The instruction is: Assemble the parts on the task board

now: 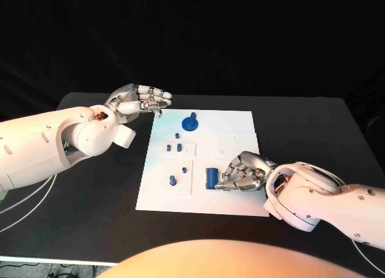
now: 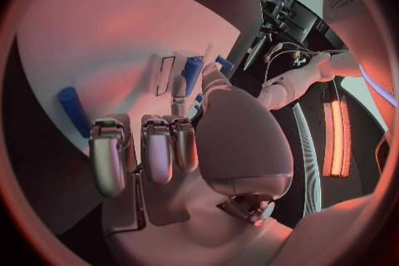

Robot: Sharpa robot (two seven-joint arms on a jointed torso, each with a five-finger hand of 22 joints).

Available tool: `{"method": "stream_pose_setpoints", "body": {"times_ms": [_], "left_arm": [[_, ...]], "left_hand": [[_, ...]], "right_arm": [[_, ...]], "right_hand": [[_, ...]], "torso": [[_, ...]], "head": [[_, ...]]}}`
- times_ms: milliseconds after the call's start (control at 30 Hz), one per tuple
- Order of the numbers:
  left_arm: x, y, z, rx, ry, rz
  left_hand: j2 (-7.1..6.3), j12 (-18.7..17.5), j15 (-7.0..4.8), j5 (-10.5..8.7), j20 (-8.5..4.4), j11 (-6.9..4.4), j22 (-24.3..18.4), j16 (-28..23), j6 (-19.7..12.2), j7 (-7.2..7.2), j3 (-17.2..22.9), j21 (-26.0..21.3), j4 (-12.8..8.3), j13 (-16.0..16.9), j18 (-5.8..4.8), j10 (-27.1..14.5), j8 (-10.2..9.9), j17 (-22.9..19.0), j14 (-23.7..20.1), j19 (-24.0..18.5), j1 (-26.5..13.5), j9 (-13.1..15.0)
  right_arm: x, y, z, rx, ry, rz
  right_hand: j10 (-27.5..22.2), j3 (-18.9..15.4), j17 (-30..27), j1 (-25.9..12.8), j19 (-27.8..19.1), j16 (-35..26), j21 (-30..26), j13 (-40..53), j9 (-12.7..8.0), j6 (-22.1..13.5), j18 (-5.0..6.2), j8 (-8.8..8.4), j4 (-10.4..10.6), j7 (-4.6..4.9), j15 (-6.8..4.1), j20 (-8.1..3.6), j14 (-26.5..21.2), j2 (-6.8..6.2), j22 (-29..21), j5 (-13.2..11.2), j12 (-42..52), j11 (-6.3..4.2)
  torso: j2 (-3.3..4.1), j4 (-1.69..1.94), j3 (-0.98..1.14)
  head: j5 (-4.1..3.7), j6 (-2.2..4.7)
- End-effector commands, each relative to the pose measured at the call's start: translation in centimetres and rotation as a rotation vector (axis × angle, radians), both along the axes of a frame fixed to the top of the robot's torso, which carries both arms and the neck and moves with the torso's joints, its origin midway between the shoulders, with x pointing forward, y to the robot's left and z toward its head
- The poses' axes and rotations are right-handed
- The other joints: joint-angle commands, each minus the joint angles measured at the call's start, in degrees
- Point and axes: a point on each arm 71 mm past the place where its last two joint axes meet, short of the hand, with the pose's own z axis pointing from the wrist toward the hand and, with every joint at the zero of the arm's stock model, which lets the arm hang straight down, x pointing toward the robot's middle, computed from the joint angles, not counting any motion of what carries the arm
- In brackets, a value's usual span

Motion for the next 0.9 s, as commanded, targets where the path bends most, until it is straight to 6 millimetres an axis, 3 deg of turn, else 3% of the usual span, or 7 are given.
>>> {"method": "stream_pose_setpoints", "body": {"times_ms": [33,200,300,467,600,733,900], "left_arm": [[0.0,-0.2,0.1,-0.019,-0.006,-0.010],[-0.1,-0.3,0.2,-0.033,-0.012,-0.004],[-0.1,-0.4,0.2,-0.040,-0.015,-0.005],[-0.2,-0.6,0.2,-0.046,-0.014,-0.009],[-0.3,-0.7,0.1,-0.048,-0.012,-0.013],[-0.3,-0.7,0.0,-0.048,-0.010,-0.014],[-0.3,-0.7,0.0,-0.047,-0.007,-0.015]], "left_hand": [[0.35,0.42,0.01,0.17,-0.08,0.02,-0.01,-0.17,0.18,0.02,0.13,0.22,-0.19,-0.06,0.91,-0.21,0.12,-0.08,-0.16,-0.41,-0.37,-0.07],[0.24,0.63,0.13,0.03,0.05,0.06,-0.13,-0.02,0.11,0.04,-0.25,0.01,0.29,-0.10,0.85,-0.31,0.12,-0.04,-0.04,-0.50,-1.38,-0.13],[0.07,0.91,0.21,-0.11,0.24,0.02,-0.65,0.25,0.03,-0.05,-1.03,-0.75,1.02,-0.15,0.84,-0.49,0.19,0.08,0.06,-0.55,-2.61,-0.15],[-0.04,1.26,0.25,-0.28,0.40,-0.03,-1.57,0.58,-0.10,-0.15,-2.18,-2.00,1.77,-0.20,0.86,-0.74,0.34,0.24,0.10,-0.32,-3.57,-0.11],[-0.05,1.31,0.26,-0.31,0.42,-0.04,-1.70,0.63,-0.12,-0.16,-2.34,-2.17,1.87,-0.21,0.86,-0.77,0.36,0.26,0.10,-0.26,-3.67,-0.11],[-0.05,1.31,0.26,-0.31,0.42,-0.04,-1.70,0.63,-0.12,-0.16,-2.34,-2.17,1.87,-0.21,0.86,-0.77,0.36,0.26,0.10,-0.26,-3.67,-0.11],[-0.05,1.31,0.26,-0.31,0.42,-0.04,-1.70,0.63,-0.12,-0.16,-2.34,-2.17,1.87,-0.21,0.86,-0.77,0.36,0.26,0.10,-0.26,-3.67,-0.11]], "right_arm": [[0.5,-1.0,1.2,0.097,-0.068,-0.033],[0.9,-4.0,2.8,0.128,-0.105,-0.083],[1.1,-5.7,3.0,0.085,-0.122,-0.098],[0.7,-7.9,2.2,-0.020,-0.127,-0.110],[0.0,-8.8,1.1,-0.094,-0.116,-0.117],[-0.5,-9.3,0.3,-0.144,-0.109,-0.126],[-0.7,-9.2,-0.2,-0.174,-0.101,-0.130]], "right_hand": [[5.86,0.87,15.08,0.85,6.00,0.19,0.25,15.09,-0.32,-0.94,-0.81,-0.62,-0.12,0.10,0.19,0.00,6.08,0.52,15.09,1.23,0.22,0.39],[5.86,1.18,15.08,1.97,6.00,0.19,0.25,15.09,-1.37,-3.96,-0.81,-3.24,-0.14,1.61,1.19,0.74,6.08,0.28,15.09,1.18,0.22,1.65],[5.86,1.16,15.08,2.04,6.00,0.19,0.25,15.09,-1.43,-4.10,-0.81,-3.42,-0.14,1.71,1.28,0.82,6.08,0.24,15.09,1.11,0.22,1.75],[5.86,1.00,15.08,2.07,6.00,0.19,0.25,15.09,-1.46,-3.92,-0.81,-3.52,-0.12,1.77,1.39,0.94,6.08,0.01,15.09,0.77,0.22,1.84],[5.86,1.39,15.08,2.28,6.00,0.19,0.25,15.09,-1.49,-2.95,-0.81,-3.48,-0.06,1.62,1.41,1.08,6.08,0.84,15.09,0.43,0.22,1.76],[5.86,1.33,15.08,2.04,6.00,0.19,0.25,15.09,-1.52,-2.46,-0.81,-3.42,-0.02,1.50,1.36,1.10,6.08,0.87,15.09,0.29,0.22,1.68],[5.86,1.03,15.08,1.65,6.00,0.19,0.25,15.09,-1.55,-1.75,-0.81,-3.33,0.01,1.30,1.23,1.08,6.08,0.51,15.09,0.12,0.22,1.51]], "torso": [[-0.11,-0.05,-0.09],[-0.06,-0.05,-0.14],[-0.15,-0.13,-0.20],[-0.18,-0.23,-0.07],[-0.17,-0.20,-0.02],[-0.08,-0.13,0.01],[-0.03,-0.06,-0.10]], "head": [[-0.33,0.13],[-1.21,0.51],[-1.75,0.70],[-2.47,0.87],[-3.03,1.01],[-3.26,0.99],[-3.25,0.89]]}}
